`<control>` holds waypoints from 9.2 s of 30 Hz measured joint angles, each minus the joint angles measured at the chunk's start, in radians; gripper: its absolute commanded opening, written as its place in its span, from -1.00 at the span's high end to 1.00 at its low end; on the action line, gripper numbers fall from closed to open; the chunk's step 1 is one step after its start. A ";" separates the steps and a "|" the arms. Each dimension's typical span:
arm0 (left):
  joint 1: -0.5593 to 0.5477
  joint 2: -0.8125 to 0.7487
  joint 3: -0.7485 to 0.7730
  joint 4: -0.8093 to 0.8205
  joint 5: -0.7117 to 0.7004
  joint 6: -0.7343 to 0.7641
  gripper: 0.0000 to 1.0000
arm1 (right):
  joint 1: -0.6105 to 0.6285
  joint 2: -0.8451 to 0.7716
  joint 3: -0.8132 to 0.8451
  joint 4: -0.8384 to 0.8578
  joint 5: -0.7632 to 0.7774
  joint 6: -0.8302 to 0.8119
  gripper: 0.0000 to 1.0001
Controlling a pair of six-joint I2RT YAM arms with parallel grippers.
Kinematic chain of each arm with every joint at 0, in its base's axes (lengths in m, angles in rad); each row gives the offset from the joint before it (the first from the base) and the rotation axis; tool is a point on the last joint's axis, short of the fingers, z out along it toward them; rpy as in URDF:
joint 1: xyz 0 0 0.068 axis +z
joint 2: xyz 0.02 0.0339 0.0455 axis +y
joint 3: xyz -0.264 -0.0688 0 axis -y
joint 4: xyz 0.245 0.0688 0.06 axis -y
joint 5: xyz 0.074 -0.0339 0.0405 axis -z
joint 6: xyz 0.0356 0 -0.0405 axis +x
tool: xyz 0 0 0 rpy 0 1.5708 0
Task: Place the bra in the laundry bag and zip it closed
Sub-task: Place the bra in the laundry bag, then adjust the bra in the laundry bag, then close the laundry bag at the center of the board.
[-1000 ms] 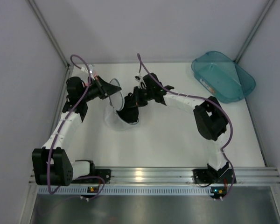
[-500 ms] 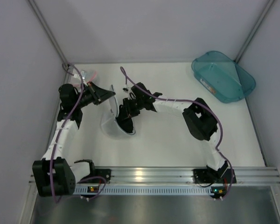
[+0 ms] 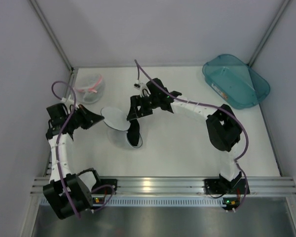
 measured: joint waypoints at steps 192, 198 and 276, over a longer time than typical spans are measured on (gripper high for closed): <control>-0.847 0.676 0.089 0.374 -0.498 -0.116 0.65 | -0.202 -0.271 -0.266 -0.113 0.043 -0.032 1.00; -0.858 0.677 0.124 0.331 -0.513 -0.092 0.48 | -0.202 -0.317 -0.270 -0.110 0.035 -0.034 1.00; -0.292 0.572 -0.200 0.550 -0.061 -0.365 -0.26 | -0.380 -0.501 -0.758 0.153 -0.146 0.303 0.75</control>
